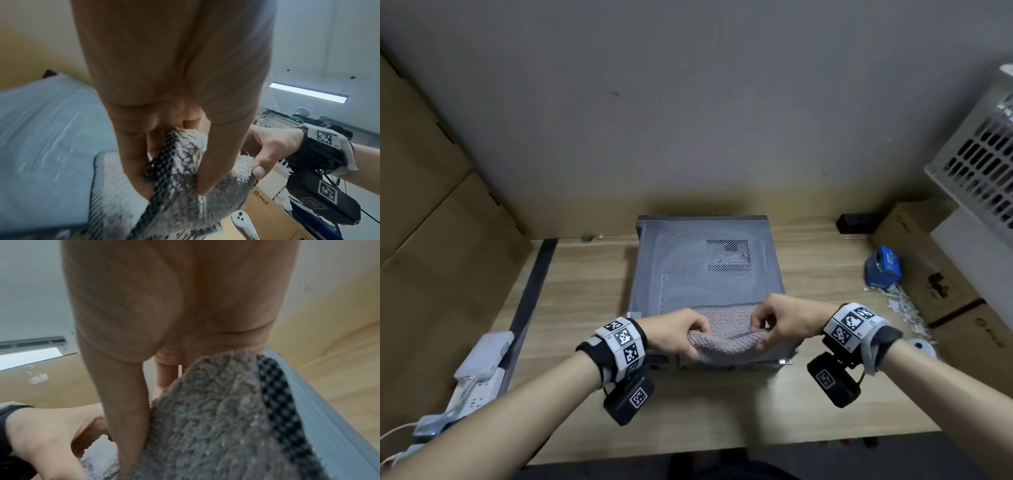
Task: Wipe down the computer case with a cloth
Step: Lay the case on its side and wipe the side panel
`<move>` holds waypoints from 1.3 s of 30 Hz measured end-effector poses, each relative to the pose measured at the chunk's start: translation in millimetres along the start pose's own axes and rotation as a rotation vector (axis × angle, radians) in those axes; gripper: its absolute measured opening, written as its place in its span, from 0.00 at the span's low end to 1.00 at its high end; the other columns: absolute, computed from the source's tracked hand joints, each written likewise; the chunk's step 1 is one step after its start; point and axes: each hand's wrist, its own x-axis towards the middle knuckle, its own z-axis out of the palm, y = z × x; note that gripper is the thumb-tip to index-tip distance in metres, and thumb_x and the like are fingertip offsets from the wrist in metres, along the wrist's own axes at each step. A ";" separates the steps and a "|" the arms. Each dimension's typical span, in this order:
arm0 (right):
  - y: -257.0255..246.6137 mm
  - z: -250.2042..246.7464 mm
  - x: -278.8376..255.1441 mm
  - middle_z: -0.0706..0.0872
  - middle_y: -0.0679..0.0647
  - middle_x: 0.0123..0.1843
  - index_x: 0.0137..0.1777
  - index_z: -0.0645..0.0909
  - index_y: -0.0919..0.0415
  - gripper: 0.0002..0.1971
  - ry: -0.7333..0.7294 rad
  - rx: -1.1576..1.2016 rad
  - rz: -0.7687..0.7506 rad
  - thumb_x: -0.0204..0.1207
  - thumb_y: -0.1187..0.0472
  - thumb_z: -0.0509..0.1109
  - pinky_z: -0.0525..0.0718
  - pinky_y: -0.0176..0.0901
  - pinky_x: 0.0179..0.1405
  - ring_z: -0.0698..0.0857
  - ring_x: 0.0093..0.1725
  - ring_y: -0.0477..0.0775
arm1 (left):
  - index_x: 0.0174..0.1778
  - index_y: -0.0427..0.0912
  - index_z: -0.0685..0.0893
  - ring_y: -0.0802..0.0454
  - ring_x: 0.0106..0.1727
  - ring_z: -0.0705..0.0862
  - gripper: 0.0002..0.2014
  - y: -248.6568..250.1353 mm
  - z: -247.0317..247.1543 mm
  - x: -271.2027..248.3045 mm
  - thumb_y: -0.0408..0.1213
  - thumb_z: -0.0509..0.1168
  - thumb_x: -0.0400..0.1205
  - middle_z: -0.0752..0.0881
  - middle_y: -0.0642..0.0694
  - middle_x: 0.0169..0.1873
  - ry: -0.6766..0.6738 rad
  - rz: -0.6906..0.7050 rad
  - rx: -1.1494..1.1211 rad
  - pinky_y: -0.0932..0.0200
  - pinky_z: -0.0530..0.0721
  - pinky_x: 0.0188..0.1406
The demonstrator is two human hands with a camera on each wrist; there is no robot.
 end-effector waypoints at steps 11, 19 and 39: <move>40.3 -1.5 52.9 0.86 0.44 0.35 0.42 0.88 0.53 0.03 0.240 0.029 0.048 0.73 0.58 0.80 0.73 0.29 0.35 0.79 0.31 0.36 | 0.45 0.50 0.83 0.56 0.38 0.78 0.15 -30.5 -16.8 36.2 0.26 0.76 0.72 0.81 0.48 0.40 0.303 -0.169 -0.181 0.64 0.78 0.42; 49.8 12.1 62.2 0.82 0.51 0.51 0.51 0.88 0.57 0.07 0.478 -0.104 0.050 0.74 0.63 0.77 0.81 0.45 0.54 0.79 0.52 0.50 | 0.50 0.51 0.83 0.52 0.51 0.80 0.16 -38.1 -9.1 37.9 0.28 0.72 0.72 0.79 0.51 0.47 0.551 -0.229 0.041 0.54 0.82 0.55; 93.2 65.5 -8.2 0.73 0.40 0.51 0.51 0.78 0.42 0.16 0.399 -0.280 -0.077 0.63 0.53 0.76 0.81 0.47 0.45 0.72 0.52 0.44 | 0.69 0.50 0.69 0.48 0.73 0.66 0.36 -27.9 51.6 1.6 0.50 0.77 0.68 0.68 0.49 0.69 0.260 -0.118 0.843 0.34 0.60 0.77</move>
